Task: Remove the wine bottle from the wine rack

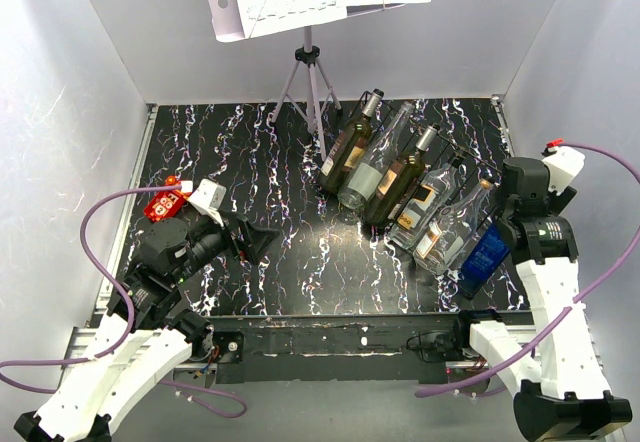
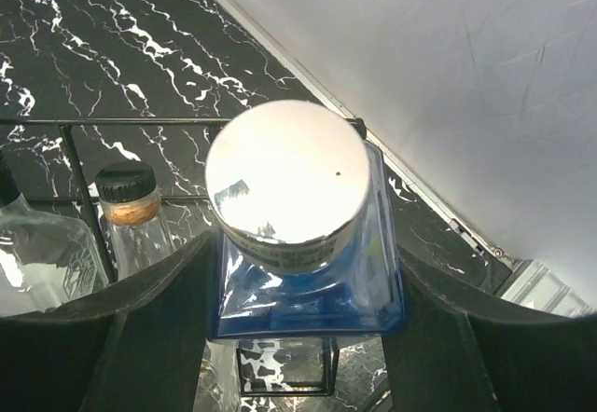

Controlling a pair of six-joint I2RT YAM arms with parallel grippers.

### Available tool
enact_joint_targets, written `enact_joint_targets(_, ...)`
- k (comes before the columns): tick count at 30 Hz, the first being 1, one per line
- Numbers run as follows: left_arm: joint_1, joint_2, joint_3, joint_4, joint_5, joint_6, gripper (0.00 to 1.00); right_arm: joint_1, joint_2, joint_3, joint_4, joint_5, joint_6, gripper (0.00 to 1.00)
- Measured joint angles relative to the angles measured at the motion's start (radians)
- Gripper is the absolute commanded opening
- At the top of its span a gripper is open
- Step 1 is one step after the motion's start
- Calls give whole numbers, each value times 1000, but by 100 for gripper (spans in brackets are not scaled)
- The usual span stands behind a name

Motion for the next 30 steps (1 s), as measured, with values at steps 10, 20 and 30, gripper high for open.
enact_joint_targets(10,0,0,0,0,4,0,98,53,-11,78,-68,-27,-47,1)
enact_joint_targets(20,0,-2,0,0,5,0,98,216,-23,159,-108,47,-109,1)
enact_joint_targets(30,0,-2,0,0,8,0,98,375,-24,210,-162,65,-184,1)
